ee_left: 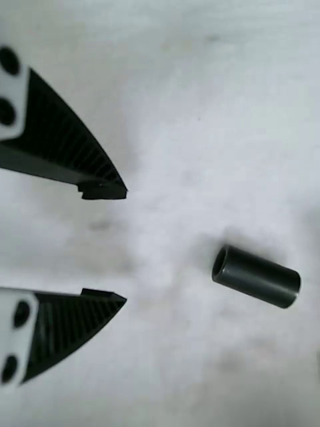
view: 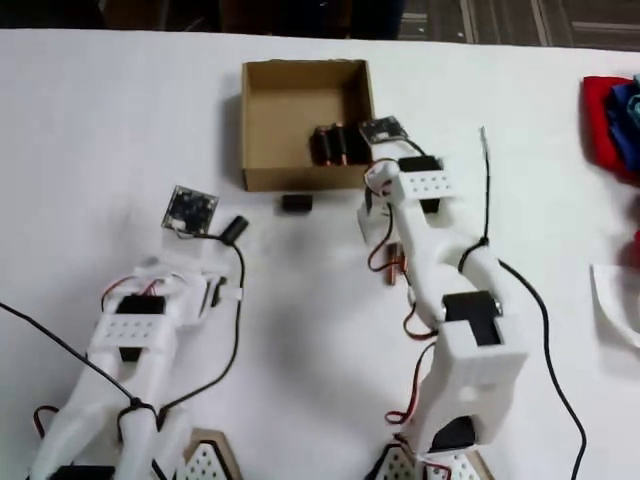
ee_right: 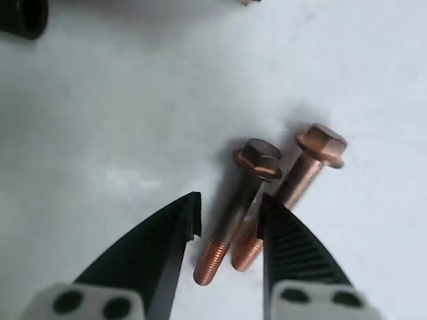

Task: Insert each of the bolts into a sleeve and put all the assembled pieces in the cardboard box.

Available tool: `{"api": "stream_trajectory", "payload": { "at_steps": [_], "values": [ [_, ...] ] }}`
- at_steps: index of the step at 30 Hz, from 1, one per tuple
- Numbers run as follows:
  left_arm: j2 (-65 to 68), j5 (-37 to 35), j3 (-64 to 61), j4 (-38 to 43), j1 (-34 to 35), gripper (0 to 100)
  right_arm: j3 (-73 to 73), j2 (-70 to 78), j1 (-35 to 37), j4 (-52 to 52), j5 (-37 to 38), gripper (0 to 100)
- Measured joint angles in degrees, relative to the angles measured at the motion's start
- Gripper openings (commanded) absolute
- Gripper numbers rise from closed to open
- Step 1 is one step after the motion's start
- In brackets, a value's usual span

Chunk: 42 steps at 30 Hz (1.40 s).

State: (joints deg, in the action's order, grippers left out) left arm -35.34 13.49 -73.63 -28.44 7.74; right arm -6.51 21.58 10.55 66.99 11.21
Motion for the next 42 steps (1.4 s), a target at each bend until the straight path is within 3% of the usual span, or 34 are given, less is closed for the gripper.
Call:
{"api": "stream_trajectory", "payload": {
  "at_steps": [23, 28, 42],
  "values": [
    [0.0, 0.0, 0.0, 0.0, 0.0, 23, 1.32, 2.81, -0.18, -2.37, -0.44, 13.5],
    [0.0, 0.0, 0.0, 0.0, 0.0, 23, 2.37, 4.66, -0.35, -2.37, -0.44, 1.3],
    [0.0, 0.0, 0.0, 0.0, 0.0, 23, 3.52, 5.63, -0.7, -2.46, -0.44, 2.3]
  ]
}}
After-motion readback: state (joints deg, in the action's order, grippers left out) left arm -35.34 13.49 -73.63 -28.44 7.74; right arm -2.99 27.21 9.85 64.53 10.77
